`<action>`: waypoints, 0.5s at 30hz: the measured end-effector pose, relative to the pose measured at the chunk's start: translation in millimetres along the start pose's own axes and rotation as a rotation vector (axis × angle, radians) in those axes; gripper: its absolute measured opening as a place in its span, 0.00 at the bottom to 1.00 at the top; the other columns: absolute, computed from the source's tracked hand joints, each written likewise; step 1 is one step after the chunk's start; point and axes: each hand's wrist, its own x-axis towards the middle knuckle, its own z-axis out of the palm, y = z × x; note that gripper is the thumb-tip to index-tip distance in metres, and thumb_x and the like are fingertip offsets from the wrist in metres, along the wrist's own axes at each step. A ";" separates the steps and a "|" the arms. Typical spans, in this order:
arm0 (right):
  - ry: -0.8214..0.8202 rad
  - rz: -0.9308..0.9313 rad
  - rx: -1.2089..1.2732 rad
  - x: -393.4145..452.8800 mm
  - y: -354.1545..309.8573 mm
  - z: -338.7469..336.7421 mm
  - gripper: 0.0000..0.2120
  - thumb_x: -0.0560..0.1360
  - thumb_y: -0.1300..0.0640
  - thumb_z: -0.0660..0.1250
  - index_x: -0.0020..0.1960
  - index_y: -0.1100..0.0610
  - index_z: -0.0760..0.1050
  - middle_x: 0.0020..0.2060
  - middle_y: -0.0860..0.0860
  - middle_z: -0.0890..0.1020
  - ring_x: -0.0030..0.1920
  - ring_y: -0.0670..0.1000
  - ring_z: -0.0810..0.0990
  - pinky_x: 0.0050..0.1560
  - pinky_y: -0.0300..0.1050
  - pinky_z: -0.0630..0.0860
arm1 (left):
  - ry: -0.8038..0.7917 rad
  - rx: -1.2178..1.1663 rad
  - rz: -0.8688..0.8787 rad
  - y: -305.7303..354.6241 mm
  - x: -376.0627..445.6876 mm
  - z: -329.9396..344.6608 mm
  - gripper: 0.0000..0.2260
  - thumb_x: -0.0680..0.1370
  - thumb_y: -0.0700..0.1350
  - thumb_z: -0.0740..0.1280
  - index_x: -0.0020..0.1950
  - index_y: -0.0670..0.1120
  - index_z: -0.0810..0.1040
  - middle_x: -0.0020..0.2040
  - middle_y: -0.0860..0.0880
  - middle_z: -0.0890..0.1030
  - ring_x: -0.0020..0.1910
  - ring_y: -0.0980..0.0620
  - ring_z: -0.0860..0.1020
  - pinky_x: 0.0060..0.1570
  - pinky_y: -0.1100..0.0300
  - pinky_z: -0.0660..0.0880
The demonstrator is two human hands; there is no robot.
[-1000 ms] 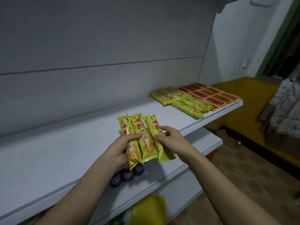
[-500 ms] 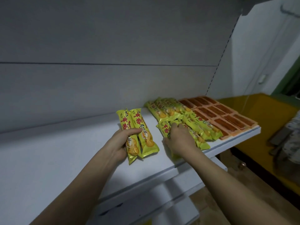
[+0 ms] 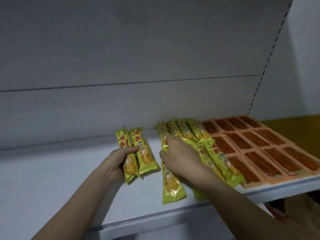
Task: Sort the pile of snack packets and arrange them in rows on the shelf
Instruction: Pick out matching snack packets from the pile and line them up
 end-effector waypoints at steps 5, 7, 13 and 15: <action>0.106 -0.062 0.099 5.5 52.9 -23.0 0.12 0.80 0.50 0.61 0.60 0.56 0.71 0.56 0.53 0.75 0.57 0.58 0.76 0.49 0.50 0.74 | 0.194 0.239 0.101 17.0 8.7 20.7 0.06 0.77 0.37 0.71 0.52 0.37 0.80 0.38 0.41 0.85 0.31 0.46 0.84 0.27 0.55 0.80; 0.142 -0.025 0.110 11.0 78.6 -30.2 0.13 0.80 0.51 0.61 0.60 0.56 0.72 0.57 0.54 0.76 0.60 0.58 0.75 0.52 0.51 0.75 | 0.256 0.305 0.113 23.7 12.8 29.3 0.04 0.77 0.37 0.71 0.50 0.38 0.79 0.34 0.43 0.85 0.28 0.47 0.83 0.25 0.57 0.79; 0.078 0.031 0.053 25.9 116.6 -37.6 0.17 0.80 0.50 0.62 0.65 0.57 0.71 0.65 0.56 0.72 0.65 0.59 0.69 0.60 0.53 0.71 | 0.319 0.300 0.135 18.0 15.6 48.0 0.05 0.76 0.36 0.72 0.47 0.38 0.78 0.31 0.43 0.83 0.25 0.48 0.82 0.23 0.60 0.77; 0.048 0.020 0.027 32.7 120.0 -40.1 0.20 0.80 0.50 0.61 0.69 0.57 0.69 0.67 0.56 0.71 0.67 0.60 0.67 0.63 0.53 0.70 | 0.342 0.310 0.176 16.2 18.6 52.0 0.08 0.74 0.34 0.73 0.50 0.37 0.77 0.32 0.43 0.84 0.26 0.47 0.82 0.24 0.59 0.77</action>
